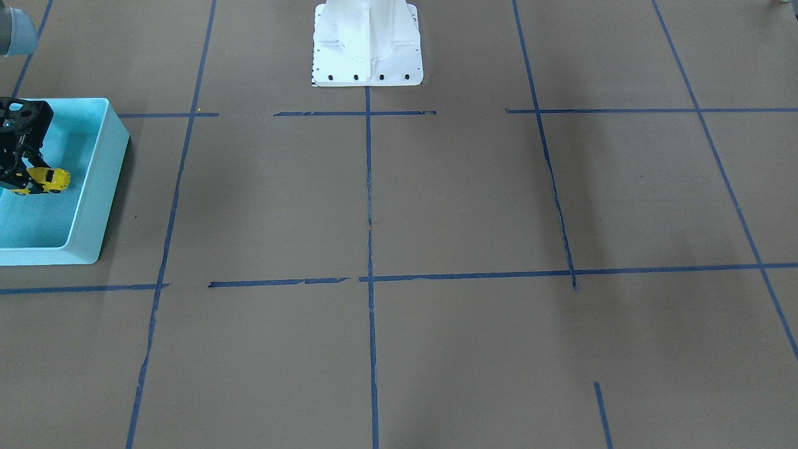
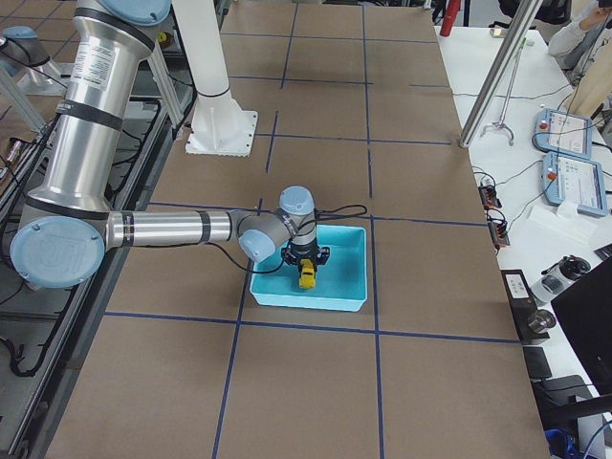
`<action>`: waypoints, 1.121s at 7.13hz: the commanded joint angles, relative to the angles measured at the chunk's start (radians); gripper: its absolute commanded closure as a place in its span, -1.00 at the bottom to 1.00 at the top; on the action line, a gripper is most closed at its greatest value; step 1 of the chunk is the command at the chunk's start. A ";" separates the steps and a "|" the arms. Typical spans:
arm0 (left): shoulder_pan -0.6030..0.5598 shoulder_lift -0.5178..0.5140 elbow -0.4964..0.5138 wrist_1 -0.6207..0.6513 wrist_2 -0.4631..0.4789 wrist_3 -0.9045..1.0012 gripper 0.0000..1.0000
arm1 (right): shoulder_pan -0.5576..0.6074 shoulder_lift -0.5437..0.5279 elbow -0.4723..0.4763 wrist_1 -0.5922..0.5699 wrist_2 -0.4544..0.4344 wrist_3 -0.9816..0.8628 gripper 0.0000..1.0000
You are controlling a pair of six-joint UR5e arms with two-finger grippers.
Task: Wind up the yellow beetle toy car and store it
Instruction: 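Lower the car into the bin and open the right gripper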
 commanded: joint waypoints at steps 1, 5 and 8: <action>-0.001 -0.002 -0.001 0.000 0.001 0.000 -1.00 | -0.002 0.004 -0.006 0.009 0.003 0.008 -0.40; -0.007 0.001 0.001 -0.001 0.001 0.002 -1.00 | 0.003 0.002 0.000 0.006 0.066 0.008 -0.98; -0.005 -0.001 -0.001 -0.001 -0.001 0.002 -1.00 | 0.340 0.013 -0.006 -0.191 0.425 0.006 -0.98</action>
